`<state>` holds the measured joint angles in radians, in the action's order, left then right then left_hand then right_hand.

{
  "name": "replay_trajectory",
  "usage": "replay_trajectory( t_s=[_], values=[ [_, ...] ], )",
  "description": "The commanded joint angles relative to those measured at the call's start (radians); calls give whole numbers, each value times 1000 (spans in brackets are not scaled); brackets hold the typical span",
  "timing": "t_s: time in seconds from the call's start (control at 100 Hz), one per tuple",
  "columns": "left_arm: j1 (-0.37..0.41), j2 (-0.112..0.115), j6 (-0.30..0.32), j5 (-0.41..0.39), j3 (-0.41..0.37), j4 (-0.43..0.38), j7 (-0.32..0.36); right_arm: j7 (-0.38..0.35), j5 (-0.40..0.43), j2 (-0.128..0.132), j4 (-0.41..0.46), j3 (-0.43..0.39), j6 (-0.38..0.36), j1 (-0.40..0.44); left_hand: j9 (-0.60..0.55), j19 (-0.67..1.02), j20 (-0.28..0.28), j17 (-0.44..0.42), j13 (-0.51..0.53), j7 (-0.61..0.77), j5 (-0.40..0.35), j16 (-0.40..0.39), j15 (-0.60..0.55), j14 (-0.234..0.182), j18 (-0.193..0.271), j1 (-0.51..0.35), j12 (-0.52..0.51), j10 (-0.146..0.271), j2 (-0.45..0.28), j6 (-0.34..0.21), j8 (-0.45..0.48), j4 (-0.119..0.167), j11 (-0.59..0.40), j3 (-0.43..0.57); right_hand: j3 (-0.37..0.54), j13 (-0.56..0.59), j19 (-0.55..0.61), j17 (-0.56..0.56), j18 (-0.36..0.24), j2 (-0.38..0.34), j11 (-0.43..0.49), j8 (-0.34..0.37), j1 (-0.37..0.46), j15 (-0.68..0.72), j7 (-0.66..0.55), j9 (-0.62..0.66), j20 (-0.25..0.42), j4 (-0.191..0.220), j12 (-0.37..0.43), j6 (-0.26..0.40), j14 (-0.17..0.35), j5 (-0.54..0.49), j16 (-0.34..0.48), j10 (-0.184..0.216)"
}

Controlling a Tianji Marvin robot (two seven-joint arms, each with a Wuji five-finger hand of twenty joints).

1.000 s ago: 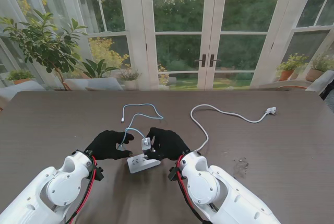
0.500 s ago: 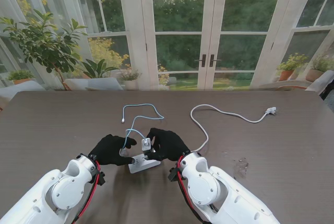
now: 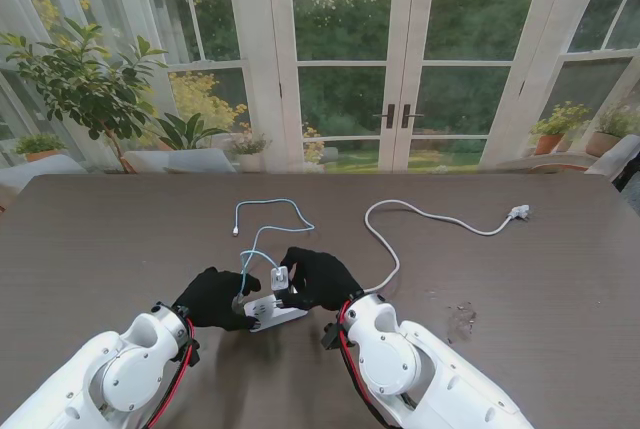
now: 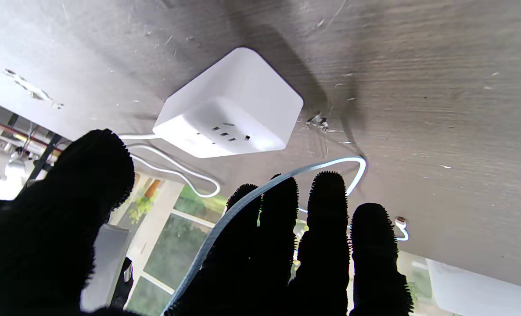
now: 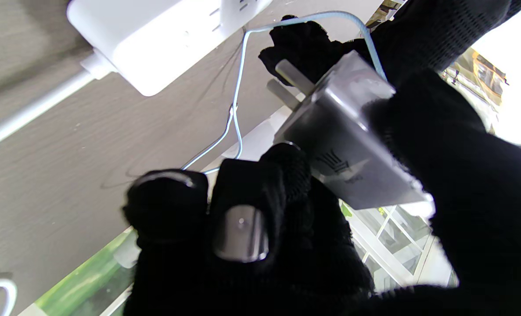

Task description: Set up the charging station

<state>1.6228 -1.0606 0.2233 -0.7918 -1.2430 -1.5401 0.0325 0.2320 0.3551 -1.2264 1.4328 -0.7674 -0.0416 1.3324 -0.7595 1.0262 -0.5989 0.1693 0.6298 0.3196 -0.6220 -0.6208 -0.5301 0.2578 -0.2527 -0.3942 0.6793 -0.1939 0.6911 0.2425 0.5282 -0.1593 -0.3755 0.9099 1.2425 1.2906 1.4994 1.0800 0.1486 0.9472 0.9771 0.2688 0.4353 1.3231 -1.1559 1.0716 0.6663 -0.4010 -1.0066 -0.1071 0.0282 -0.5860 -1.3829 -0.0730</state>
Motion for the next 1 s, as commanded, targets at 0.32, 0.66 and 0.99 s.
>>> replay_trajectory(
  t_s=[0.32, 0.66, 0.99],
  values=[
    [0, 10, -17, -57, 22, 11, 31, -5, -2, -7, -8, 9, -25, 10, 62, 21, -16, -27, -38, -118, 57, -7, -13, -19, 33, 19, 1, -24, -21, 90, -83, -24, -1, -21, 192, 28, 35, 24, -35, -139, 26, 70, 112, 40, -357, 40, 15, 33, -12, 177, 26, -107, 552, 16],
    [-23, 12, -2, -97, 39, 55, -1, 4, -7, -11, -10, 11, -31, 11, 73, 21, -12, -28, -43, -162, 89, -5, -13, -16, 36, 9, -11, -36, -41, 127, -119, -20, 10, -15, 194, 28, 36, 25, -33, -138, 27, 67, 110, 43, -359, 41, 15, 33, -12, 180, 25, -107, 551, 18],
    [-63, 9, -6, -90, 76, 104, -30, 2, -15, -12, -14, 8, -27, 11, 70, 48, -16, -16, -25, -82, 52, -11, -38, -27, 38, -11, 12, -12, -41, 62, -77, -15, -32, -2, 195, 28, 35, 24, -30, -140, 28, 65, 111, 44, -361, 41, 15, 32, -11, 178, 23, -106, 550, 17]
  ],
)
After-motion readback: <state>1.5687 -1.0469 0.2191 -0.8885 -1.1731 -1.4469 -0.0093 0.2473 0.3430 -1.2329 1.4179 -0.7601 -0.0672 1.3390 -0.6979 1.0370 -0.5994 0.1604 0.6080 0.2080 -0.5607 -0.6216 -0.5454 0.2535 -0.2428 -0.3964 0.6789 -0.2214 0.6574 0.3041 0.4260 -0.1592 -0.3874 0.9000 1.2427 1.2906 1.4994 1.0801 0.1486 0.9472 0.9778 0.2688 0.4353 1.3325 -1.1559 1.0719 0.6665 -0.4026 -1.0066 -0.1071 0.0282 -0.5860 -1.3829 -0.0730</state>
